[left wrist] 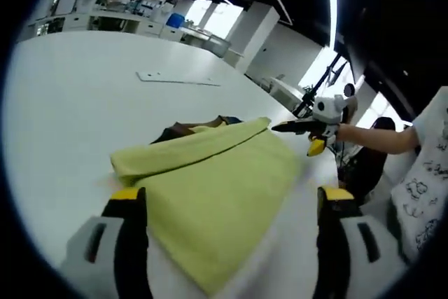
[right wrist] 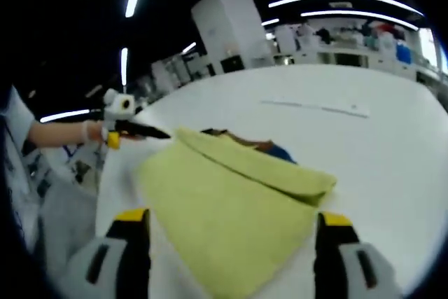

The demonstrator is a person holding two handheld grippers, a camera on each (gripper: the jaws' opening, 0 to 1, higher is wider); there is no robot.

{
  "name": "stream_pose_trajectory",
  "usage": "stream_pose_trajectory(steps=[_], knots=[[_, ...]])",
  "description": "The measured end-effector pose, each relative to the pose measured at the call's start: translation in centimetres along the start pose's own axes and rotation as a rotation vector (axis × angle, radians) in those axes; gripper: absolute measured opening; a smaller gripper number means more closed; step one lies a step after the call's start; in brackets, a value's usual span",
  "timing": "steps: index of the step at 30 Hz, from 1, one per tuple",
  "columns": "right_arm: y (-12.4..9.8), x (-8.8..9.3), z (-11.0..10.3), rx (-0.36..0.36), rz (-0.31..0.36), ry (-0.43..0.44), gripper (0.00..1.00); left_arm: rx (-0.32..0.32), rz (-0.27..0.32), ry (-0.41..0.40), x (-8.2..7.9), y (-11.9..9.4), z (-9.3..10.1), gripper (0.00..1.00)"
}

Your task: Fold the garment on the visible template until the final outline fits inside the template.

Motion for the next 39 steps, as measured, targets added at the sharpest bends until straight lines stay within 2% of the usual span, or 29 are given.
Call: stream_pose_trajectory(steps=[5,10,14,23,30,35,39], knots=[[0.4,0.3,0.2,-0.007,0.002,0.015,0.99,-0.016,-0.001,-0.006,0.0,0.5,-0.2,0.99],[1.1,0.2,0.5,-0.006,0.011,0.029,0.96,-0.044,0.016,-0.027,-0.4,0.7,-1.5,0.99],[1.5,-0.8,1.4,-0.004,0.058,0.077,0.95,-0.042,0.033,-0.038,-0.9,1.3,-1.5,0.99],[2.5,-3.5,1.9,-0.009,0.115,0.070,0.94,-0.043,0.084,-0.034,-3.3,2.2,-3.0,0.99],[3.6,-5.3,2.7,-0.003,0.144,0.056,0.93,-0.064,0.118,-0.042,-4.5,2.2,-4.4,0.98],[4.2,-5.8,4.0,0.013,0.142,0.062,0.92,-0.089,0.120,-0.049,-4.6,2.2,-5.5,0.98],[4.1,-5.4,4.2,0.028,0.133,0.076,0.92,-0.101,0.128,-0.069,-4.5,2.2,-5.8,0.98]])
Point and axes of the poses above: the point that each gripper's makers call its tool centre point, and the gripper's own axes: y roughly forward along the fingers, z roughly to its right, x roughly out of its underside, the point moved 3 cm from there along -y, roughly backward along the fingers, and after that the axes turned 1 degree about -y, right-handed, at the moved point
